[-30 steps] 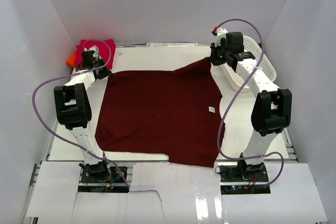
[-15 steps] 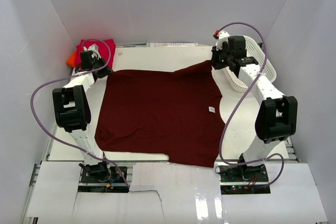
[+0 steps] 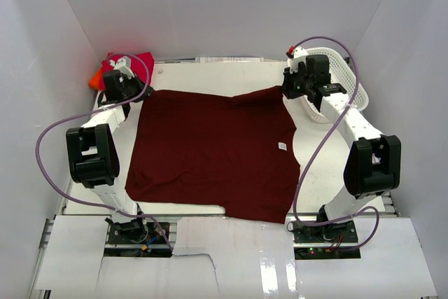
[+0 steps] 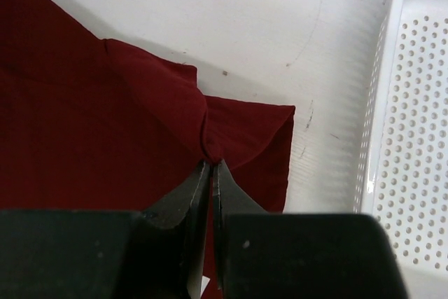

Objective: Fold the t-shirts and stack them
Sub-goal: Fold the flattened tshirt in 1/3 of the way

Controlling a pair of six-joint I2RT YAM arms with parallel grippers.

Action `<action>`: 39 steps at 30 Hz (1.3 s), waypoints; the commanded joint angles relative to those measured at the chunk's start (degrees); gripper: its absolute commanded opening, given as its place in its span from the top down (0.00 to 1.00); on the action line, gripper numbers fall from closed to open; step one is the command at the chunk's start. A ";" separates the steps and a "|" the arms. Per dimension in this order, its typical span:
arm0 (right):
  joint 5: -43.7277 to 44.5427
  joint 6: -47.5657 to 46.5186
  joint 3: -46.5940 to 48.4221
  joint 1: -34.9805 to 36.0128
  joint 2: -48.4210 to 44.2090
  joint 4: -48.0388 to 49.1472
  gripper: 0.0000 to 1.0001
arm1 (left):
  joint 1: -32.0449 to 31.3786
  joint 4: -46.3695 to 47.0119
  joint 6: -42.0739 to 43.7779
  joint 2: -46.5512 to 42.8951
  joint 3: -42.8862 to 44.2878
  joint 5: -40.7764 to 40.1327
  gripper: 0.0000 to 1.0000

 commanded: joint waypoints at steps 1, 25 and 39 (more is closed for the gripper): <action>-0.76 0.51 -1.93 -0.13 -3.90 4.68 0.92 | 0.45 8.29 0.68 -6.09 -3.53 2.83 1.00; -2.42 3.59 -12.57 -0.13 -8.57 15.41 0.92 | 1.59 25.01 0.50 -10.15 -16.28 6.35 1.00; -2.96 4.38 -15.64 -0.13 -11.64 15.50 0.92 | 1.59 20.53 0.85 -5.84 -13.92 8.64 1.00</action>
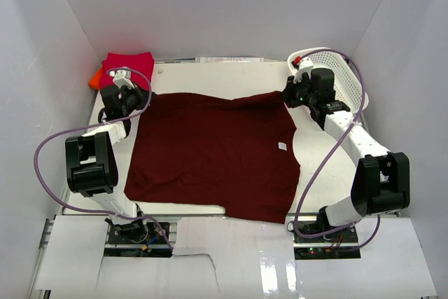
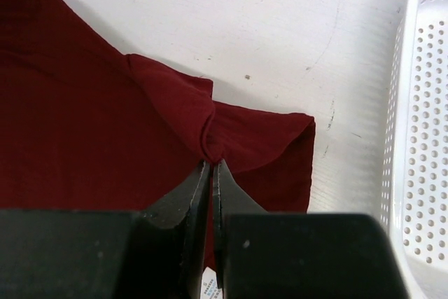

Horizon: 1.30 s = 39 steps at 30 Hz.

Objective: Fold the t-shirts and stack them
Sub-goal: Fold the flattened tshirt in 1/3 of the way

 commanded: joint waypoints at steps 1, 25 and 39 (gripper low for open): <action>-0.88 0.21 -0.61 -0.13 -2.09 2.43 0.92 | 0.43 -2.44 0.63 0.41 2.41 1.27 1.00; -2.64 0.21 -0.69 -0.13 -1.21 1.90 0.92 | 1.05 -13.88 1.78 8.58 9.80 1.88 1.00; -2.47 2.23 -3.33 -0.04 -4.37 1.73 0.92 | 1.49 -11.60 1.95 6.13 7.52 -0.57 1.00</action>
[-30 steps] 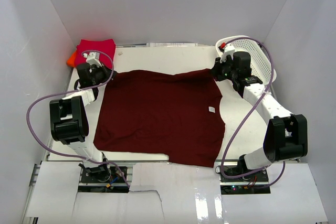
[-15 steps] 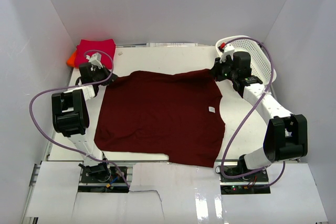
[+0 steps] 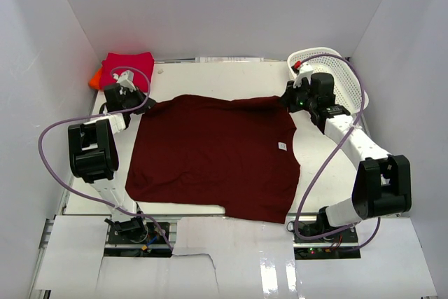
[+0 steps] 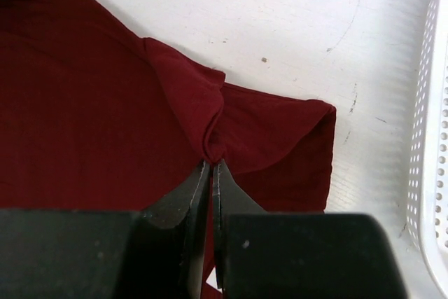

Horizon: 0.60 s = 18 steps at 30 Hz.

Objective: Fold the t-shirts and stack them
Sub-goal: Fold the flattened tshirt in 1/3 of the way

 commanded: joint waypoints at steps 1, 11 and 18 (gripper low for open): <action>-0.17 0.19 -0.71 0.05 -3.79 0.96 0.92 | 0.42 1.54 0.64 -3.45 -0.62 -1.69 1.00; 4.84 -0.33 -3.16 1.02 -9.06 -0.01 0.92 | 0.77 3.82 0.03 -8.01 -3.34 -4.24 1.00; 5.81 0.11 -5.98 1.37 -12.57 -0.01 0.92 | 0.86 3.91 -0.41 -10.22 -4.66 -6.61 1.00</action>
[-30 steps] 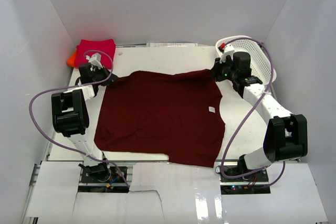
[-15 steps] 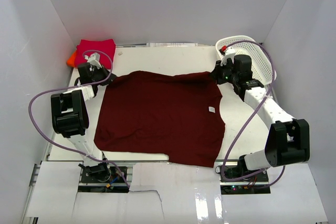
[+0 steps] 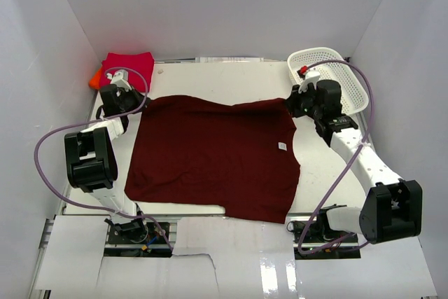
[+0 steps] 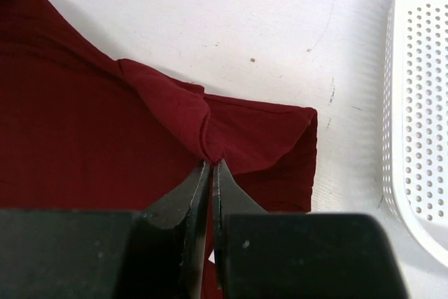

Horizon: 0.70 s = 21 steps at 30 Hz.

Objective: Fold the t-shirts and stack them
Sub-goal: Fold the flattened tshirt in 1/3 of the way

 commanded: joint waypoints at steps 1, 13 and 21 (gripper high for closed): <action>1.55 0.26 -1.50 0.47 -2.85 0.91 0.92 | 0.42 1.62 -0.17 -4.51 -1.01 -2.03 1.00; 3.83 0.79 -4.58 2.32 -4.79 -3.84 0.92 | 1.30 -1.01 -2.81 -4.61 -3.21 -5.98 1.00; 5.59 2.10 -6.69 2.93 -5.84 -5.16 0.92 | 1.91 -4.36 -3.25 -2.84 -2.16 -7.83 1.00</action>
